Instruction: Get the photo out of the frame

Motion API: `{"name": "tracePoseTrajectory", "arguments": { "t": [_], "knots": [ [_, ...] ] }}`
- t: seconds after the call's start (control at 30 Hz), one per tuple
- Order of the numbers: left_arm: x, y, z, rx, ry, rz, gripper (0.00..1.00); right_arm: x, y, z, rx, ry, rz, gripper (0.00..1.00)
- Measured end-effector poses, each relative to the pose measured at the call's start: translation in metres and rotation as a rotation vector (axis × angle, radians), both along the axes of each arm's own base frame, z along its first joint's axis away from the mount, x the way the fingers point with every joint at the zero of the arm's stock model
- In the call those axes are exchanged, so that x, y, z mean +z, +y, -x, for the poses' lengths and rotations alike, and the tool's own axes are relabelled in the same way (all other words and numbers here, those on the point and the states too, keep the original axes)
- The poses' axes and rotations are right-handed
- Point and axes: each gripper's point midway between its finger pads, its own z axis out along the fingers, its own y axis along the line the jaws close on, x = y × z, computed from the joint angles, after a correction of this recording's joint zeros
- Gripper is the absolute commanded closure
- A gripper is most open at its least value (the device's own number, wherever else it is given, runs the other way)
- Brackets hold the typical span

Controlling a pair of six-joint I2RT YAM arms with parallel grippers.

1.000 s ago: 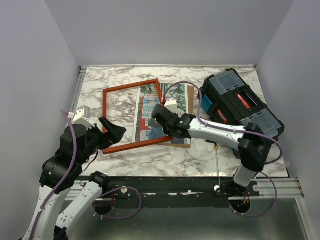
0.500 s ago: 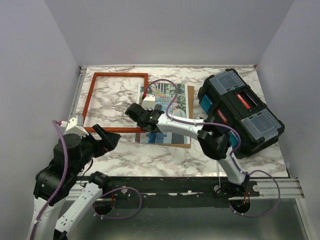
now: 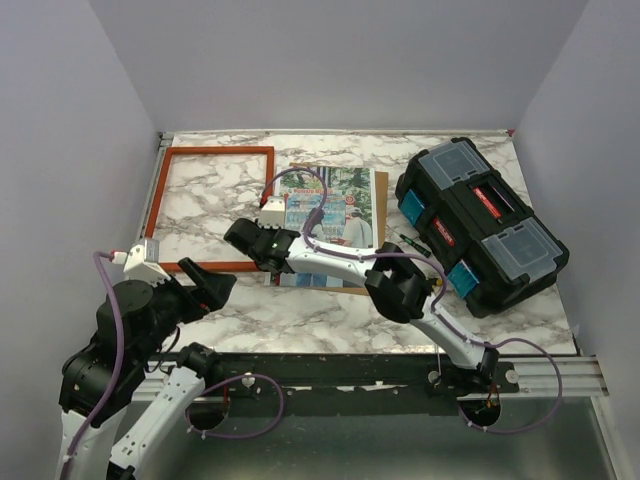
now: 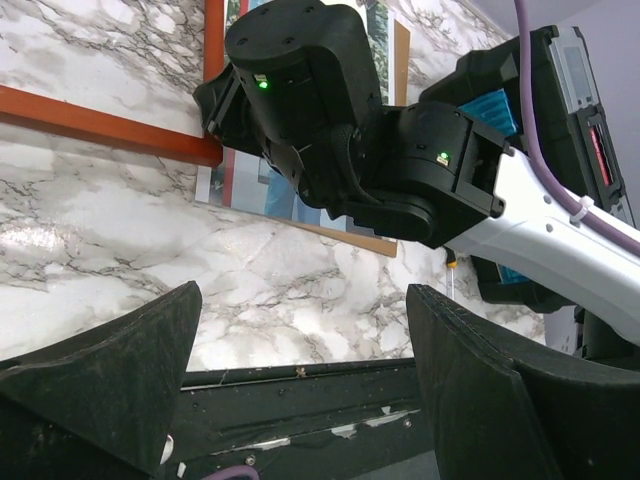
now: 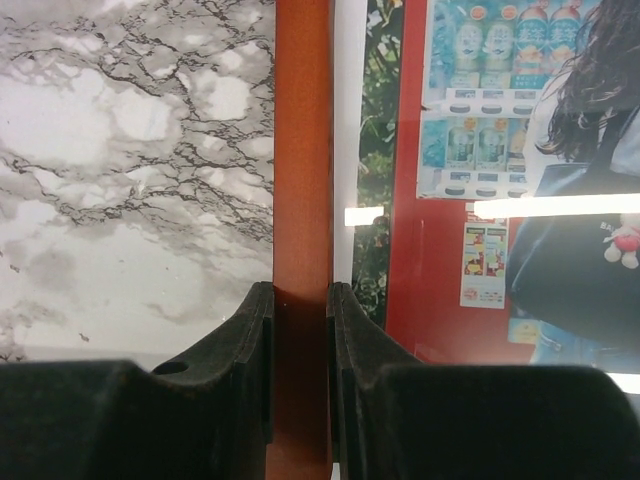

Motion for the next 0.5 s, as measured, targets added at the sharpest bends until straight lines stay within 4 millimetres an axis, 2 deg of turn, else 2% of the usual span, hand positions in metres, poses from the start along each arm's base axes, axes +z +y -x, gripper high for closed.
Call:
{"name": "tracePoseTrajectory", "arguments": {
  "t": [0.2, 0.33, 0.5],
  "knots": [
    [0.001, 0.003, 0.006, -0.001, -0.018, 0.005, 0.14, 0.000, 0.009, -0.002, -0.003, -0.003, -0.011, 0.94],
    [0.001, 0.004, 0.008, -0.001, -0.021, 0.007, 0.14, 0.000, 0.012, -0.004, -0.002, -0.007, -0.018, 0.87],
    [-0.002, 0.004, 0.009, -0.001, -0.010, 0.002, 0.14, -0.006, 0.014, -0.004, 0.002, -0.004, -0.008, 0.59]
  ]
}}
